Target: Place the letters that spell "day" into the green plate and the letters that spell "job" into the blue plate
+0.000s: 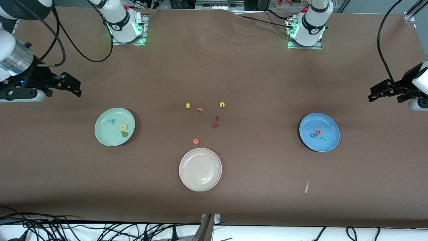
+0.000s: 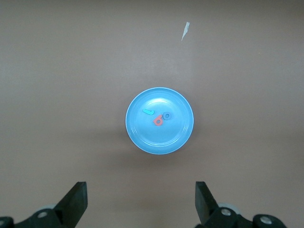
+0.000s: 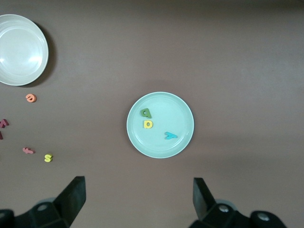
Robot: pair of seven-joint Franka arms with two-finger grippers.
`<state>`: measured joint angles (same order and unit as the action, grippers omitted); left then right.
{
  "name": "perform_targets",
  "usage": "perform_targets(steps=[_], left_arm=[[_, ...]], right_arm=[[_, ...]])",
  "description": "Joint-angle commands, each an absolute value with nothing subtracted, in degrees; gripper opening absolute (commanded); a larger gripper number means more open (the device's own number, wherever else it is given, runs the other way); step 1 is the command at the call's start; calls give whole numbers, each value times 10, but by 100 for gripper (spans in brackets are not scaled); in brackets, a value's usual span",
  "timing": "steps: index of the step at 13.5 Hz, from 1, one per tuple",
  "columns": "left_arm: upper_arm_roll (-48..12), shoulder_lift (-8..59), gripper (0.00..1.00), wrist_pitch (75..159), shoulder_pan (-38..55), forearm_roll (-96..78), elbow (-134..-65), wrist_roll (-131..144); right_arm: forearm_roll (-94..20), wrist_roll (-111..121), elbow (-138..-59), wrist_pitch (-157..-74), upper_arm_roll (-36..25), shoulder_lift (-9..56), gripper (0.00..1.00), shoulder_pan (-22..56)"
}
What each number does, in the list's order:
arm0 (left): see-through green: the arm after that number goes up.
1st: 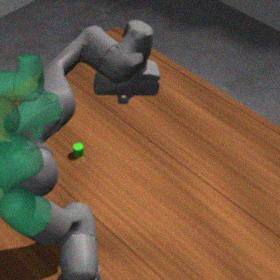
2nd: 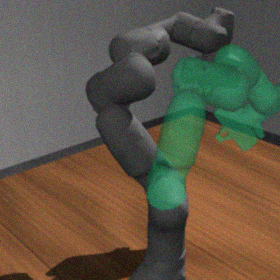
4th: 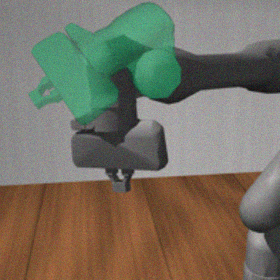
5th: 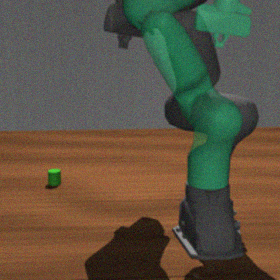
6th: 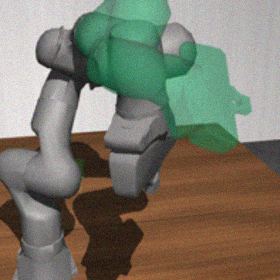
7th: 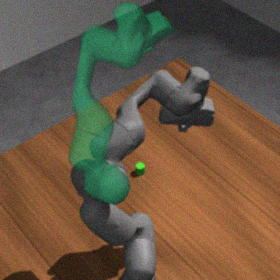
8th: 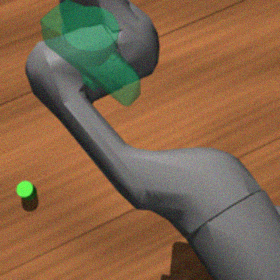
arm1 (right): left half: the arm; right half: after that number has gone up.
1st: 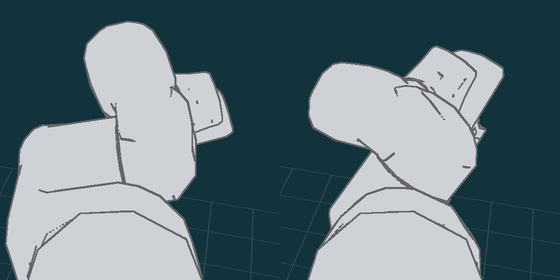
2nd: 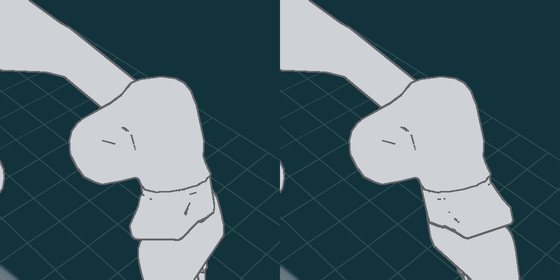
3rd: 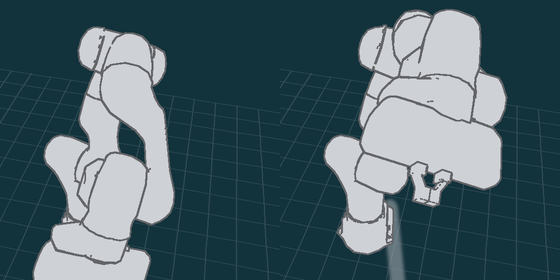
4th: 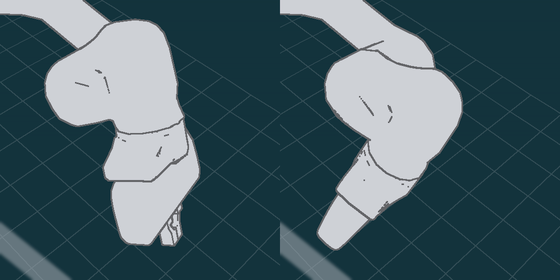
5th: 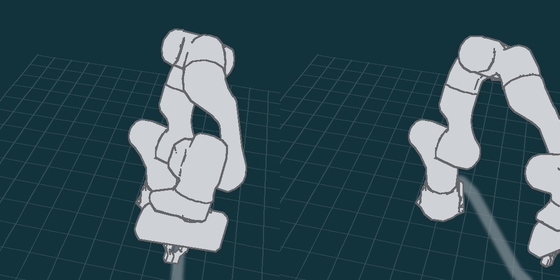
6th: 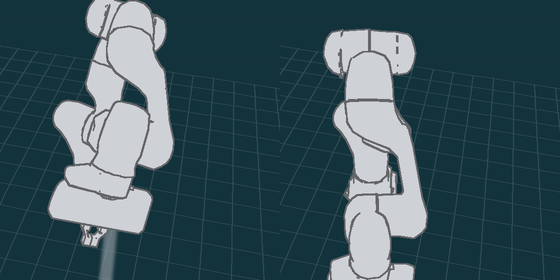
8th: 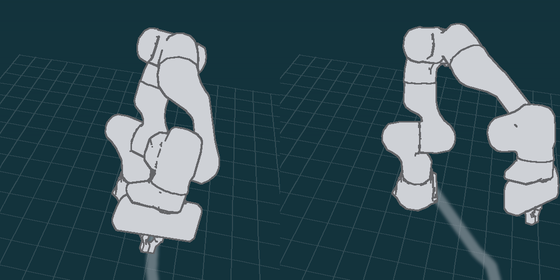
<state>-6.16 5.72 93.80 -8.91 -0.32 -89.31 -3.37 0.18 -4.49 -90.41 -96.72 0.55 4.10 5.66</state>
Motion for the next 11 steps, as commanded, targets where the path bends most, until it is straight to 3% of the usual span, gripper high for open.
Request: perform_targets(steps=[1, 11], left_arm=[[-63, 55, 100, 938, -93, -13, -891, -40], [-63, 55, 100, 938, -93, -13, -891, -40]], right_arm=[[11, -47, -899, -964, 13, 42, 100, 50], [6, -48, -902, -965, 12, 59, 100, 48]])
